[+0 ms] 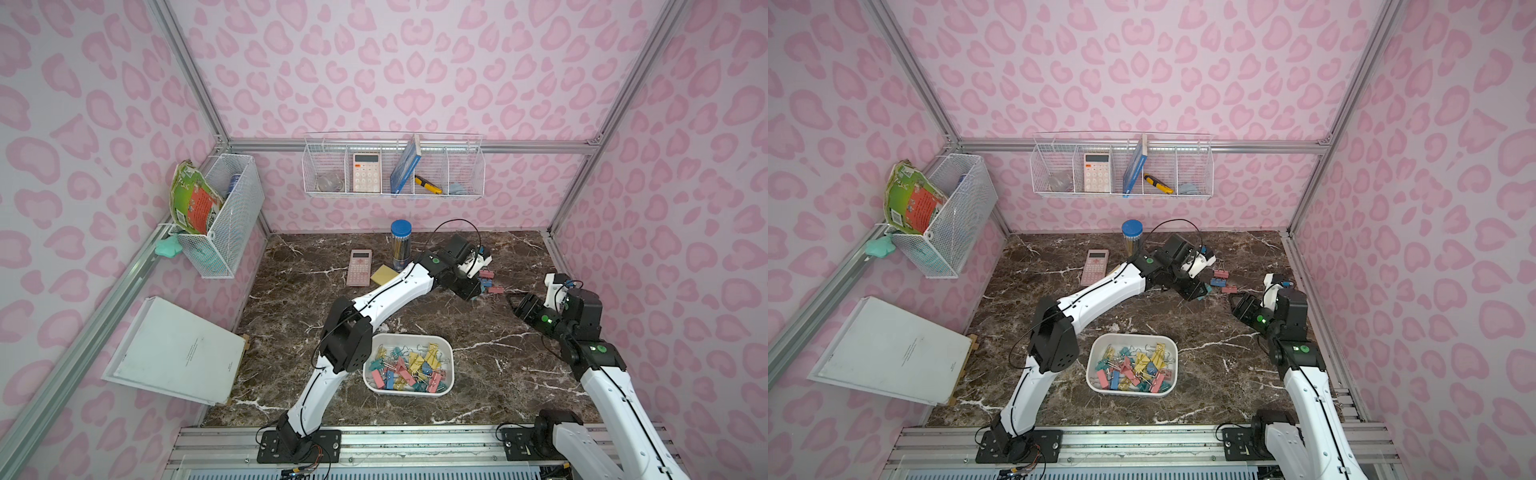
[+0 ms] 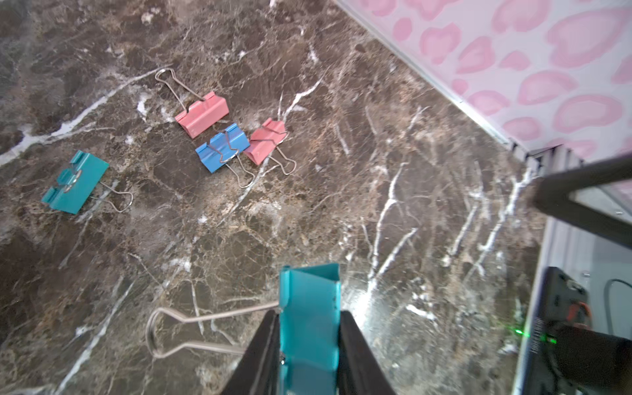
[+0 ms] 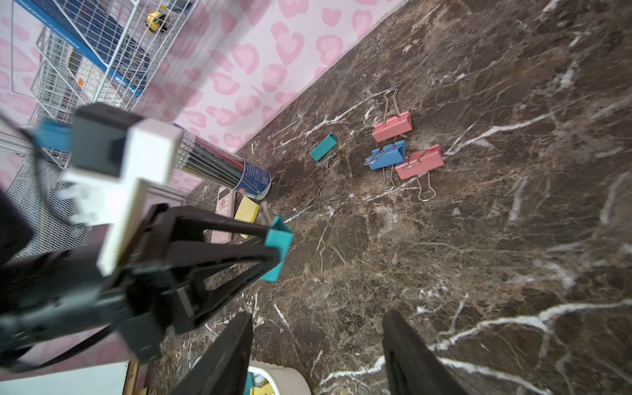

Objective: Put the binder clips in the storage box
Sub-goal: Pick up the binder clip at the center of the board, then place the binder clip in the storage box, then pick up the binder clip at the center of the board.

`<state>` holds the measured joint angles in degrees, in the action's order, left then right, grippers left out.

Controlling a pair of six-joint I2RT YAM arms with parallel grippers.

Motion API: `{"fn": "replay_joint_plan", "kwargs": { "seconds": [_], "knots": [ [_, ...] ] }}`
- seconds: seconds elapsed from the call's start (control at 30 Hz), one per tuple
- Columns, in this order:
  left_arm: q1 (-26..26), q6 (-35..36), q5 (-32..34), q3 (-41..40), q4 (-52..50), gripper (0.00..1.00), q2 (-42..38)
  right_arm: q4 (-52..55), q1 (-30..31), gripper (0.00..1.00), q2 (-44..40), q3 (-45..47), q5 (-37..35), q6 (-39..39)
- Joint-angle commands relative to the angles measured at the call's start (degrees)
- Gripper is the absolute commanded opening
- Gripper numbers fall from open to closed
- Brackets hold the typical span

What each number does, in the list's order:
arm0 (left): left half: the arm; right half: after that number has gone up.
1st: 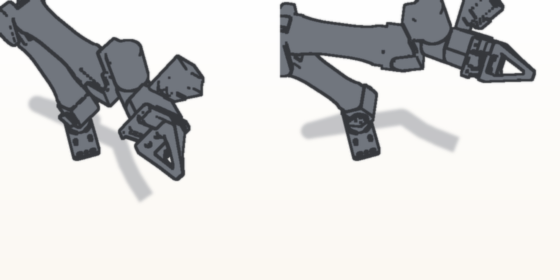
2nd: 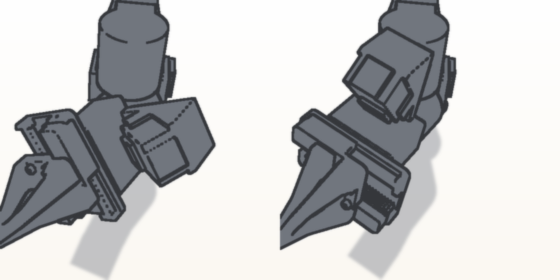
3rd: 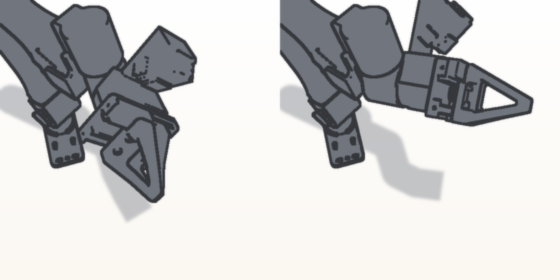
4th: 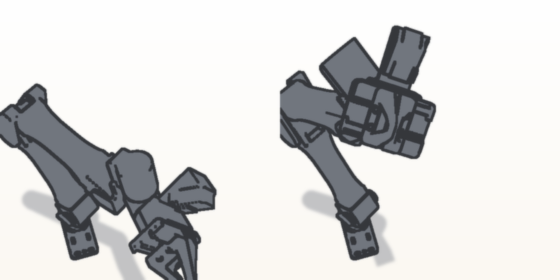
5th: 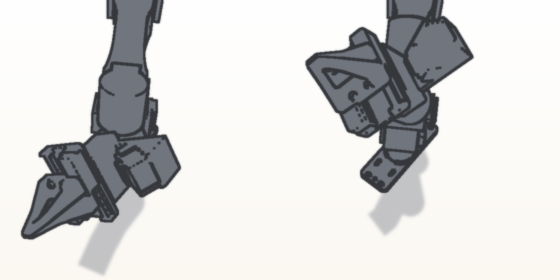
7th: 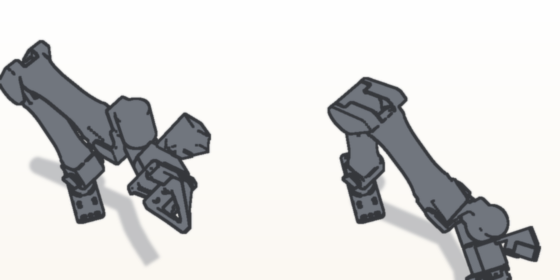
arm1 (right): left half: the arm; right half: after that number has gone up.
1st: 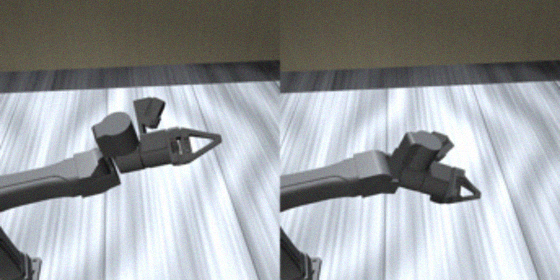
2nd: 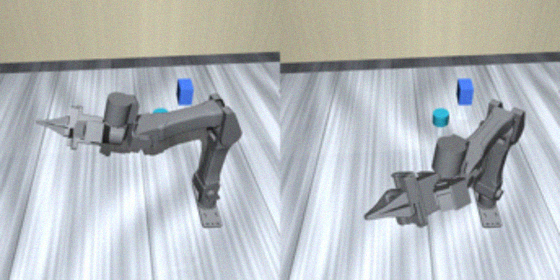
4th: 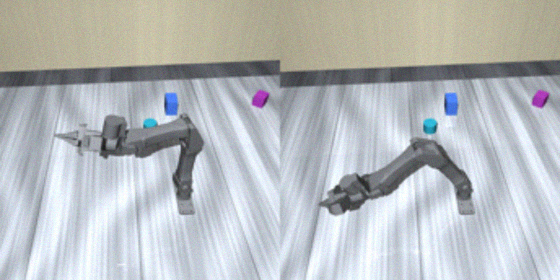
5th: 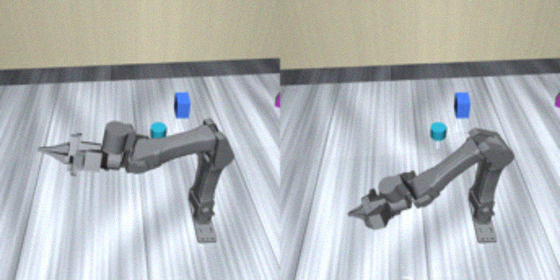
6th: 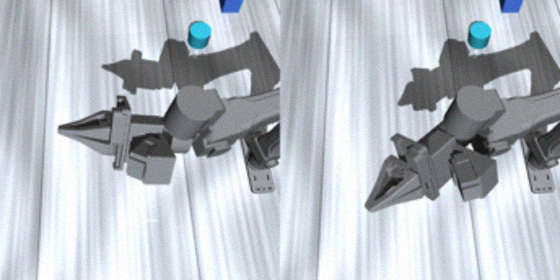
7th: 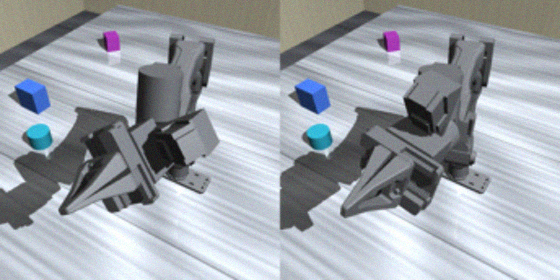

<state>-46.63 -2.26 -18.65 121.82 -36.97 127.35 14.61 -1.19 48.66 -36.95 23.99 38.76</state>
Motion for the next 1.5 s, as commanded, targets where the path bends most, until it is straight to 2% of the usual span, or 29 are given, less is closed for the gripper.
{"fn": "replay_joint_plan", "kwargs": {
  "seconds": [0.0, 0.17, 0.27, 0.37, 0.5, 0.63, 0.73, 0.87, 0.93, 1.03, 1.17, 1.27, 1.33, 1.47],
  "knots": [
    [-0.15, -6.50, -4.07, -7.35, 0.37, 0.26, -8.43, -2.92, -0.08, 0.63, 1.22, -0.88, 1.21, 0.08],
    [-2.18, -10.75, -0.25, -28.22, -0.97, 0.26, -27.17, -5.65, -0.06, 0.63, 2.21, -0.41, 1.15, 0.97],
    [-3.62, -13.28, -0.23, -38.97, -2.92, 0.27, -35.99, -7.07, 0.05, 0.63, 3.50, -0.23, 1.61, 1.00],
    [-4.75, -16.12, 0.11, -46.51, -7.34, 0.27, -40.13, -8.50, 0.66, 0.63, 5.06, -0.05, 2.20, 1.02],
    [-5.19, -17.27, -0.50, -52.26, -11.04, 0.27, -39.93, -8.87, 2.46, 0.63, 7.13, -0.78, 1.59, 0.91],
    [-5.31, -17.21, 1.59, -53.29, -11.31, 0.28, -36.71, -8.59, 4.17, 0.63, 8.21, -2.12, 0.21, 0.17],
    [-5.26, -16.95, 3.36, -51.92, -10.38, 0.43, -36.89, -7.58, 4.53, 0.63, 9.05, -3.42, -1.67, -1.29],
    [-5.16, -15.48, 5.67, -50.77, -7.99, 0.55, -41.60, -5.79, 4.93, 0.61, 14.78, -7.22, -5.74, -3.54],
    [-4.65, -15.57, 9.00, -50.13, -8.03, 0.61, -44.56, -5.13, 5.97, 0.61, 18.54, -9.79, -7.58, -4.36],
    [-1.46, -19.41, 16.65, -51.51, -7.28, 0.72, -50.34, -2.75, 9.58, 0.61, 25.96, -15.66, -13.95, -6.92],
    [6.89, -22.51, 15.88, -54.56, -4.22, 0.95, -55.17, 4.09, 10.95, 0.60, 37.86, -26.03, -19.57, -7.37],
    [9.77, -23.93, 17.20, -54.92, -2.76, 0.99, -56.90, 3.63, 10.18, 0.61, 43.61, -28.53, -22.25, -2.56],
    [10.05, -23.61, 17.19, -55.13, -1.71, 0.99, -57.64, 2.62, 8.48, 0.62, 45.49, -28.12, -22.36, 2.13],
    [10.13, -23.31, 16.81, -55.53, -1.04, 0.99, -58.18, -1.65, 7.18, 0.61, 46.52, -25.43, -20.44, 5.99]
  ]
}}
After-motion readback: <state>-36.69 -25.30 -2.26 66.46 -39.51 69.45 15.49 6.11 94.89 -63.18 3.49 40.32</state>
